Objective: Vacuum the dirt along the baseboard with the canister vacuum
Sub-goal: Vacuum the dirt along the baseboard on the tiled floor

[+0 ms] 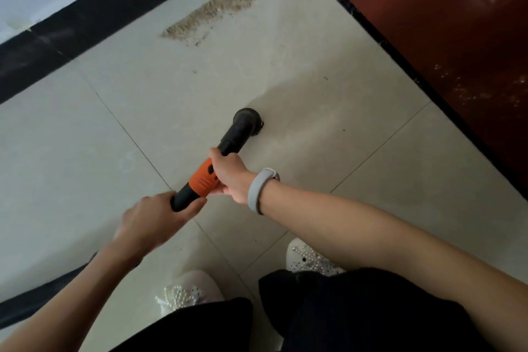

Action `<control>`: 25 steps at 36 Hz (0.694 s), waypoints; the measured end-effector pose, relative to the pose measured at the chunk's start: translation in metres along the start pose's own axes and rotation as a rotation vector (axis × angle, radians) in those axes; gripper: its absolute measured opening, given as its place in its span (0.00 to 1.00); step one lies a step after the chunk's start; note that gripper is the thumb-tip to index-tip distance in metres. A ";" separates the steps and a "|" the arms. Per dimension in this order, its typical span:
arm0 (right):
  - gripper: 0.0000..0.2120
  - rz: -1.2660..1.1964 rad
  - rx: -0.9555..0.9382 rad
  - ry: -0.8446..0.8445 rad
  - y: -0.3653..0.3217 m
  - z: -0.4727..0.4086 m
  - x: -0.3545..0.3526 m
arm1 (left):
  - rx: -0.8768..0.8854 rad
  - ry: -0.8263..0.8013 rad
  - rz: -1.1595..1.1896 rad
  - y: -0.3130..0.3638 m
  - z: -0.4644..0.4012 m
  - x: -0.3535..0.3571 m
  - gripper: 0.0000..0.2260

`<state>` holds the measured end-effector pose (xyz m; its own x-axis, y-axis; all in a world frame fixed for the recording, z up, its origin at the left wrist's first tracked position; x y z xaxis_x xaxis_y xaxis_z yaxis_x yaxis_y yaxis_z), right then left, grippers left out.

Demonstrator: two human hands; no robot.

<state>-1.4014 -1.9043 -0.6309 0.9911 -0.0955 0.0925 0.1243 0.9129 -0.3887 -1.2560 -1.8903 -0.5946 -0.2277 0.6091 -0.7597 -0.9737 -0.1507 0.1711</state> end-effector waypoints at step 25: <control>0.10 -0.543 -0.006 0.569 0.056 0.037 -0.231 | 0.662 -0.156 -0.300 0.231 -0.003 0.057 0.26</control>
<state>-1.6252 -1.8163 -0.6402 0.6636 -0.7175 -0.2120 0.5965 0.6784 -0.4288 -1.4935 -1.8928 -0.6005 0.0981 0.6612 -0.7438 -0.7853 0.5106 0.3503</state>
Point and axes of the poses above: each hand's wrist, its own z-axis away from the middle knuckle, its own x-axis out of the palm, y = z × x, the point moved 9 cm from there along -z, towards the middle knuckle
